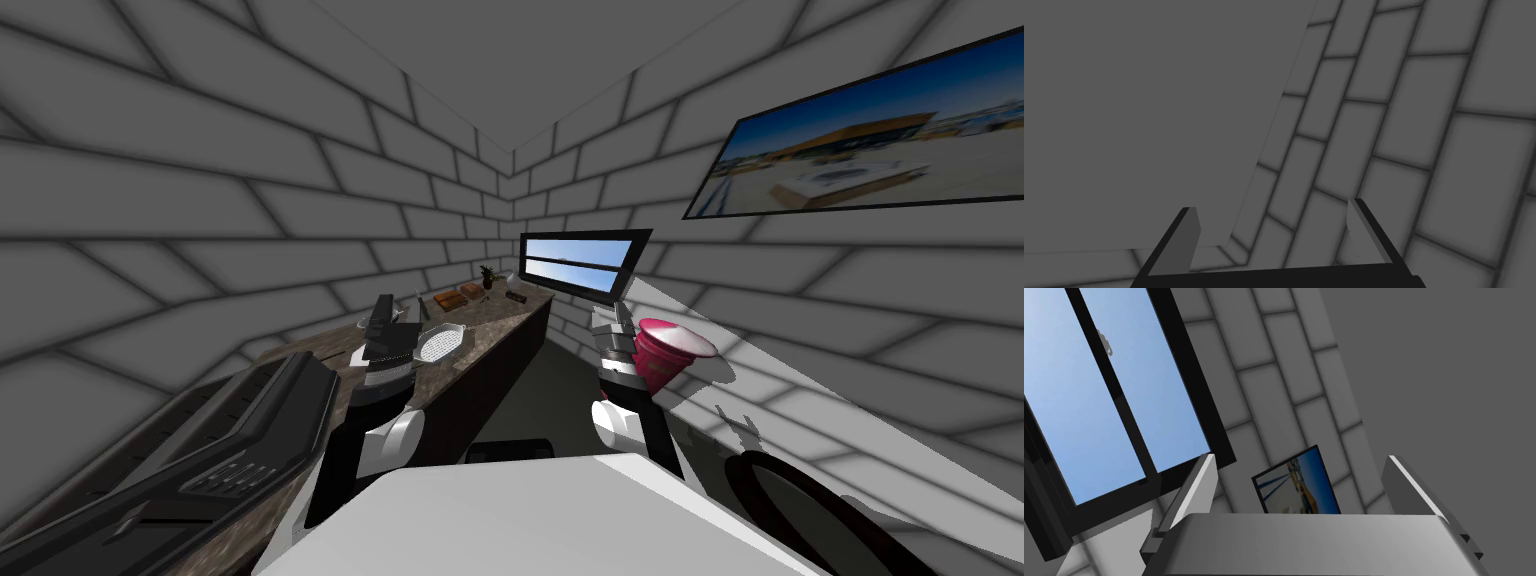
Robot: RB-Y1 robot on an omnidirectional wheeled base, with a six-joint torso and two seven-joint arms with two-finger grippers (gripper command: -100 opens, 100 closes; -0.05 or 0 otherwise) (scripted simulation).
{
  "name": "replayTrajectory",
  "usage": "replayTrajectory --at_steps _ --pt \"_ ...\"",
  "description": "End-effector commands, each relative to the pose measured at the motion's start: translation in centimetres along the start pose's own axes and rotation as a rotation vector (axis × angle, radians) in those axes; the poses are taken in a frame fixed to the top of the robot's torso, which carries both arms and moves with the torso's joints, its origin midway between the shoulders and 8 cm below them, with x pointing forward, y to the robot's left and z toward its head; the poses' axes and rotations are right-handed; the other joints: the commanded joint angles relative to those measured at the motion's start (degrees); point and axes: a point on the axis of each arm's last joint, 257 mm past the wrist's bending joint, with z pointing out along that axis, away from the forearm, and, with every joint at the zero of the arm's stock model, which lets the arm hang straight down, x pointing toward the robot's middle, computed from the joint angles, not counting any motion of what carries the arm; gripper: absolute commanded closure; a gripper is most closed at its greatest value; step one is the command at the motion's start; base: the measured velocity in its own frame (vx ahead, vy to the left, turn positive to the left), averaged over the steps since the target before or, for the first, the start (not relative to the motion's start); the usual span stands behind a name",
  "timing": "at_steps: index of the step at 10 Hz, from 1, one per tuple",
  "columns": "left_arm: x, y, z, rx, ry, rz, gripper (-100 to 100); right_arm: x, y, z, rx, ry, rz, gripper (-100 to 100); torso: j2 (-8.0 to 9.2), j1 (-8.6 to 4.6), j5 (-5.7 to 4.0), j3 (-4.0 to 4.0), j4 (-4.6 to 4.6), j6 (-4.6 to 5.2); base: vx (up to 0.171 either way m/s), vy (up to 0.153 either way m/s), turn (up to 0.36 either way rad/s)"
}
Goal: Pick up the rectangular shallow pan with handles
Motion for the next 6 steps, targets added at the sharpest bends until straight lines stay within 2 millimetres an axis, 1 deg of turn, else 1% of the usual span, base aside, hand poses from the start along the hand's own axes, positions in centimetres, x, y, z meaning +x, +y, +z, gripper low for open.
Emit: replayTrajectory --at_steps 1,3,6 --pt "0.2 0.5 0.0 -0.014 0.024 -0.007 -100 0.0 0.0 0.0 0.0 0.0 0.0 0 0.0 0.0 0.0 0.0 0.0 0.0 0.004 -0.003 0.011" --pt "0.5 1.5 0.0 -0.049 0.057 -0.028 -100 0.0 0.0 0.0 0.0 0.0 0.0 0 -0.02 -0.01 0.0 -0.01 -0.01 0.0 0.009 -0.01 0.019" --pt "0.5 3.8 -0.2 -0.134 0.097 -0.085 -100 0.0 0.0 0.0 0.0 0.0 0.0 0 -0.07 -0.05 -0.01 -0.04 -0.02 0.0 0.017 -0.02 0.031"
